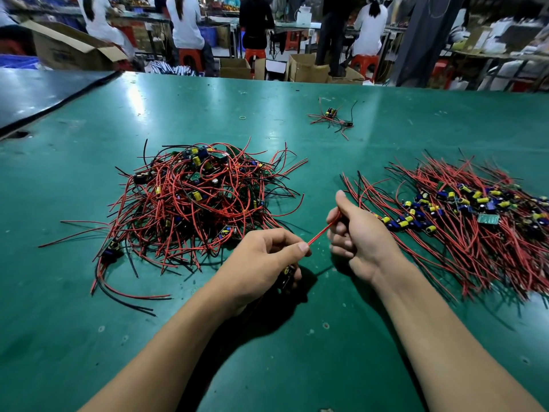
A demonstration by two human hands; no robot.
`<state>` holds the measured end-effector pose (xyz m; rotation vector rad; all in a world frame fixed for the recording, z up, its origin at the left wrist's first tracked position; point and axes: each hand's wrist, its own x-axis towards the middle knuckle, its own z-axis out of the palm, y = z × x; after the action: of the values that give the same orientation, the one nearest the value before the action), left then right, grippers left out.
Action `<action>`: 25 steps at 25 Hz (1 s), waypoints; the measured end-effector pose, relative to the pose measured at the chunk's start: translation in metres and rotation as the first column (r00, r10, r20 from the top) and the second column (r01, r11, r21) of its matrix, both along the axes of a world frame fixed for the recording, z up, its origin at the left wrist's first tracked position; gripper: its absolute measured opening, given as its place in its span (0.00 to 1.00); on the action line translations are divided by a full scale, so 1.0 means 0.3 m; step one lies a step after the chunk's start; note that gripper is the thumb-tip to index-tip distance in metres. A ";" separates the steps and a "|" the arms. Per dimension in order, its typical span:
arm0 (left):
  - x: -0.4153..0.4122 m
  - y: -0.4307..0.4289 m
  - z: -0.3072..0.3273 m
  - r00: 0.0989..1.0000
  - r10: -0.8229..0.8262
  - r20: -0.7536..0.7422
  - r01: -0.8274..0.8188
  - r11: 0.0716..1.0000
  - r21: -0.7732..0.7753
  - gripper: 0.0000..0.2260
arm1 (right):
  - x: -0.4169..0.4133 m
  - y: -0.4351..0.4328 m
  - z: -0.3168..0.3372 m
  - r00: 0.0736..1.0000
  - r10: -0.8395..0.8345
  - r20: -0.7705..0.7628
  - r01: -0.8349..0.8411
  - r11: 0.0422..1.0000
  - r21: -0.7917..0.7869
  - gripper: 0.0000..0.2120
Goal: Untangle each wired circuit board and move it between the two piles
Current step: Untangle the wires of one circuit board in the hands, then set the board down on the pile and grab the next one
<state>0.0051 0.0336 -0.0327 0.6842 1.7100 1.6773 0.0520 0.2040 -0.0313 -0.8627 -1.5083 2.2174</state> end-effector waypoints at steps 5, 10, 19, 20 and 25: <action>0.010 0.007 0.006 0.992 0.092 0.090 -0.095 0.995 0.031 0.08 | 0.007 -0.006 0.018 0.997 0.073 -0.031 -0.076 0.991 -0.110 0.27; -0.012 0.013 0.038 0.926 0.148 0.348 -0.196 0.975 0.107 0.23 | 0.000 -0.024 0.016 0.997 0.070 0.018 -0.070 0.997 0.036 0.35; -0.050 0.004 0.020 0.898 0.078 0.432 -0.187 0.958 0.217 0.31 | 0.019 -0.142 0.002 0.972 0.227 0.058 -0.190 0.618 0.763 0.16; -0.049 0.003 0.023 0.904 0.071 0.422 -0.180 0.958 0.224 0.30 | 0.013 -0.144 -0.002 0.980 0.196 0.042 -0.152 0.593 0.791 0.14; 0.010 0.003 0.017 0.928 0.326 -0.178 -0.308 0.944 0.121 0.09 | -0.004 -0.062 -0.038 0.990 -0.139 0.000 0.076 0.536 0.841 0.09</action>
<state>0.0081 0.0344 -0.0275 0.6585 1.9779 1.9746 0.0509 0.1853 -0.0426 -0.6475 -2.1612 1.0741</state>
